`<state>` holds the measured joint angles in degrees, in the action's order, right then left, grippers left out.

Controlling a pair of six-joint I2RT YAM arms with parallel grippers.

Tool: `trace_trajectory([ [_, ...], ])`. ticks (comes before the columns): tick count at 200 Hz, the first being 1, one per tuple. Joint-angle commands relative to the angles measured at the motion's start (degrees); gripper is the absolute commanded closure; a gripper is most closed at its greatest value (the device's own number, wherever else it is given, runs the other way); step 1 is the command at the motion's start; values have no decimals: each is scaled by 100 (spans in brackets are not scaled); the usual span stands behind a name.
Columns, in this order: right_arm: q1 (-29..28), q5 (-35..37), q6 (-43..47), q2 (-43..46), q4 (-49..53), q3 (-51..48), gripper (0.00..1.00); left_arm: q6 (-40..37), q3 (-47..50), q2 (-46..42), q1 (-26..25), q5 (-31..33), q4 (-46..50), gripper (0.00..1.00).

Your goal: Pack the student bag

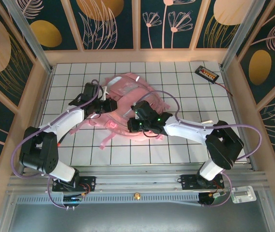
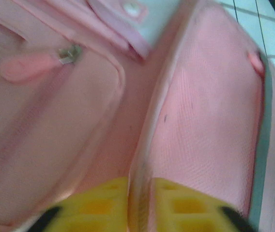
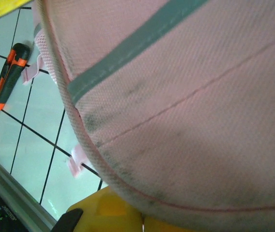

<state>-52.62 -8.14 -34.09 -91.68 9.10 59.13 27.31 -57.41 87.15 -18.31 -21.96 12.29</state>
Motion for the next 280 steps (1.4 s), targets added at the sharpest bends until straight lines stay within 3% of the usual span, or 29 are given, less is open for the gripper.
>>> trace_trajectory([
  [1,-33,-124,-109,-24,168,161,100,136,61,-334,117,-16,-267,58],
  [13,6,-118,-107,0,192,155,100,522,467,-609,120,-258,-555,51],
  [50,56,-170,-32,-35,192,232,100,2049,1666,-1253,108,-965,-1904,48],
  [104,59,-230,3,-61,92,226,100,3589,2411,-1234,-12,-1329,-3298,43],
  [160,57,-248,-37,-8,-18,116,100,4133,2137,-534,-350,-1332,-3901,44],
  [184,59,-250,-10,-5,-22,140,100,4146,2163,-351,-380,-1346,-4007,54],
  [218,84,-149,27,61,91,112,100,3987,2244,-335,-383,-1292,-4036,100],
  [280,738,-20,263,825,576,-352,100,2339,1551,-651,-243,-682,-2057,100],
])
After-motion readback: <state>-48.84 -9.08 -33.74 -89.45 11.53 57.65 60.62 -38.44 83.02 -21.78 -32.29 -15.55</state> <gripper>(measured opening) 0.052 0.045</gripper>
